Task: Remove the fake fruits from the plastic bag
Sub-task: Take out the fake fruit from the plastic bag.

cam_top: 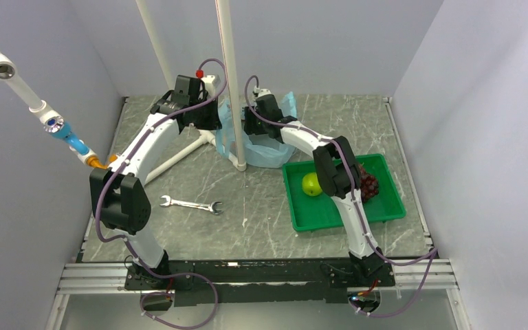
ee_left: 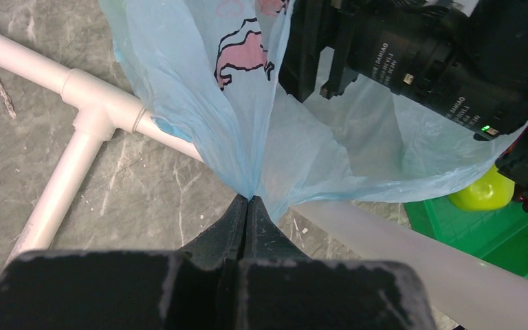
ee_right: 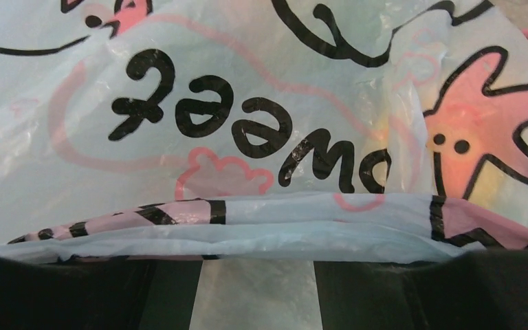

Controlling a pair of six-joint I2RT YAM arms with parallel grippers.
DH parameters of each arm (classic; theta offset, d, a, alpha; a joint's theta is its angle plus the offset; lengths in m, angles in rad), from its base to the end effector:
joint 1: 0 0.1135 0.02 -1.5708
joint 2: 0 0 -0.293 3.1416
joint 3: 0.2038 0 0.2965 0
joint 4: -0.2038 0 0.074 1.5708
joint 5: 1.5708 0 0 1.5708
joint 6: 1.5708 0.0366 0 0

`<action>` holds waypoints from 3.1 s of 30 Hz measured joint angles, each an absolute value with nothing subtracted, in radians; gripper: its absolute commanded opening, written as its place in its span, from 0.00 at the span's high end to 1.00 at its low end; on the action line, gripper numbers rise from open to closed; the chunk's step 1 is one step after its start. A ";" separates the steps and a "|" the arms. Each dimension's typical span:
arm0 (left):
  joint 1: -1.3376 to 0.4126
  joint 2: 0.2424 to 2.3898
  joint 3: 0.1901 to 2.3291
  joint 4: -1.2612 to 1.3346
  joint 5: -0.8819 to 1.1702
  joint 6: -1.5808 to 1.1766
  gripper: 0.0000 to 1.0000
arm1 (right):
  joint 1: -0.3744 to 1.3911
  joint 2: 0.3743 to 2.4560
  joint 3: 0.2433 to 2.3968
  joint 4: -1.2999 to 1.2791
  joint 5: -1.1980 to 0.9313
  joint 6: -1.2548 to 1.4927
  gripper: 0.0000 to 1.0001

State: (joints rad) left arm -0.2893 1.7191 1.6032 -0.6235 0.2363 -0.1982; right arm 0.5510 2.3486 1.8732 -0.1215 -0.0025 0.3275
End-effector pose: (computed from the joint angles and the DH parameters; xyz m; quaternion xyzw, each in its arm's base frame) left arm 0.4189 -0.1336 0.3555 0.0889 0.9053 -0.2014 0.3631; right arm 0.5135 0.3156 0.1805 -0.0991 0.8782 0.2000 0.4230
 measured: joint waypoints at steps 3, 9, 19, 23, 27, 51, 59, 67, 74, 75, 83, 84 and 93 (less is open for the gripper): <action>-0.289 1.719 1.603 -0.627 0.237 -0.198 1.00 | 0.550 2.386 1.922 -0.132 -0.020 0.326 0.44; -0.289 1.719 1.603 -0.631 0.237 -0.198 1.00 | 0.551 2.421 1.981 -0.125 -0.108 0.321 0.27; -0.289 1.719 1.603 -0.633 0.237 -0.198 1.00 | 0.538 2.409 1.935 -0.019 -0.249 0.321 0.08; -0.289 1.719 1.603 -0.633 0.237 -0.198 1.00 | 0.551 2.409 1.933 0.004 -0.289 0.321 0.07; -0.289 1.719 1.603 -0.633 0.237 -0.198 1.00 | 0.578 2.409 1.929 0.002 -0.331 0.316 0.07; -0.289 1.719 1.603 -0.633 0.250 -0.200 1.00 | 0.587 2.478 1.945 -0.027 -0.320 0.332 0.21; -0.289 1.719 1.603 -0.633 0.257 -0.200 1.00 | 0.582 2.481 1.966 -0.001 -0.329 0.349 0.13; -0.289 1.719 1.603 -0.633 0.257 -0.200 1.00 | 0.581 2.498 2.048 -0.006 -0.335 0.360 0.28; -0.289 1.719 1.603 -0.633 0.257 -0.200 1.00 | 0.581 2.506 2.048 -0.009 -0.353 0.364 0.15; -0.289 1.719 1.603 -0.633 0.257 -0.200 1.00 | 0.581 2.506 2.048 -0.009 -0.355 0.363 0.14; -0.289 1.719 1.603 -0.633 0.257 -0.200 1.00 | 0.581 2.508 2.048 -0.016 -0.374 0.363 0.11; -0.289 1.719 1.603 -0.633 0.257 -0.200 1.00 | 0.581 2.510 2.048 -0.018 -0.376 0.363 0.11; -0.289 1.719 1.603 -0.633 0.257 -0.200 1.00 | 0.581 2.542 2.048 -0.053 -0.377 0.362 0.45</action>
State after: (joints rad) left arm -0.2886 1.7191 1.6032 -0.6334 0.2569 -0.2001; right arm 0.5812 2.5420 2.0483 -0.0528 -0.3775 0.3618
